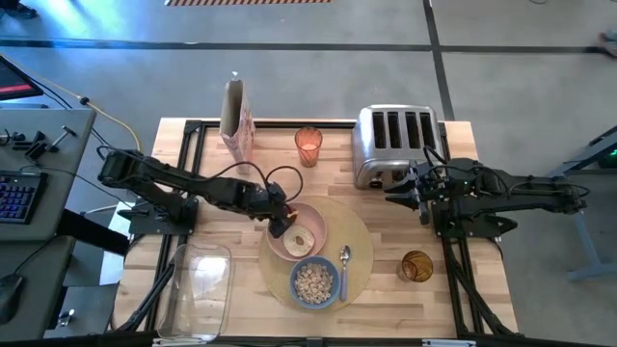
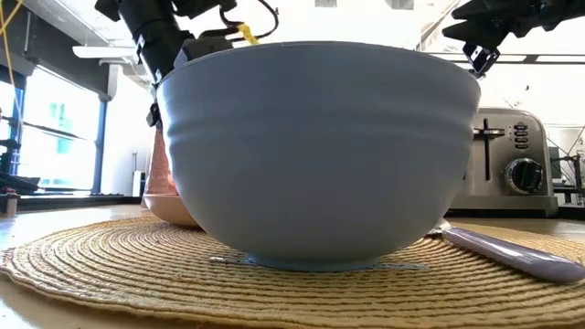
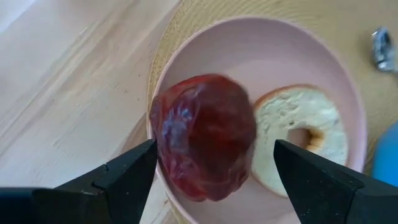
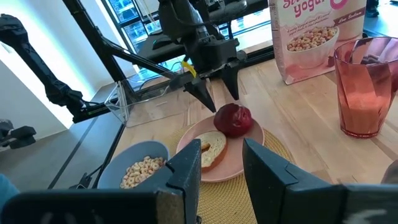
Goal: Arrange a breakfast setting
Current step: Return to home position
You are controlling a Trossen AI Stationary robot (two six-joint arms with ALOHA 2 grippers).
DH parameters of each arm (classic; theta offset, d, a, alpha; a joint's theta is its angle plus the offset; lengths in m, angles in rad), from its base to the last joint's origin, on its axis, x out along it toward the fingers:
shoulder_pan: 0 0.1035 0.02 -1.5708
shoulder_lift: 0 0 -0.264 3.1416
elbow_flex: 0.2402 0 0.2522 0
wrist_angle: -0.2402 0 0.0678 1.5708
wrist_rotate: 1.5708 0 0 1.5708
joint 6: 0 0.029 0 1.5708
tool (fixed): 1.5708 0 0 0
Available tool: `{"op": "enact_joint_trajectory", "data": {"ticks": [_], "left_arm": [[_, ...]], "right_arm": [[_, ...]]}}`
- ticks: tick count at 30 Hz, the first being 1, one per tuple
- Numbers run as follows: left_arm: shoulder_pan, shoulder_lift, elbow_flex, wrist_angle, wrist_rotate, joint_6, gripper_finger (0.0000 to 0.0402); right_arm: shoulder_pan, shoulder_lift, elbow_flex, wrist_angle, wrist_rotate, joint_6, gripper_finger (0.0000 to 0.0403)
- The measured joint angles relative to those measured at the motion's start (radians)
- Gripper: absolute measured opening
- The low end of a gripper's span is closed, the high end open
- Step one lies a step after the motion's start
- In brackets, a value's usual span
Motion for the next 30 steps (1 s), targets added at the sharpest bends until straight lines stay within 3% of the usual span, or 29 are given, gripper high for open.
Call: {"op": "enact_joint_trajectory", "data": {"ticks": [9, 14, 18, 24, 30], "left_arm": [[0.000, -0.141, 0.029, -0.025, -0.028, 0.038, 0.0310], [-0.019, -0.310, 0.012, 0.036, -0.018, 0.203, 0.0310], [-0.045, -0.473, -0.065, 0.153, 0.005, 0.370, 0.0310], [-0.047, -0.705, -0.227, 0.183, 0.013, 0.401, 0.0310], [-0.048, -0.929, -0.378, 0.247, 0.081, 0.590, 0.0310]], "right_arm": [[0.000, 0.000, 0.000, -0.002, 0.000, 0.000, 0.0099], [0.000, 0.000, 0.000, -0.007, 0.000, 0.000, 0.0099], [0.000, 0.000, 0.000, -0.011, 0.000, 0.000, 0.0099], [0.000, 0.000, 0.000, -0.014, 0.000, 0.000, 0.0099], [0.000, 0.000, 0.000, -0.015, 0.000, 0.000, 0.0099]]}}
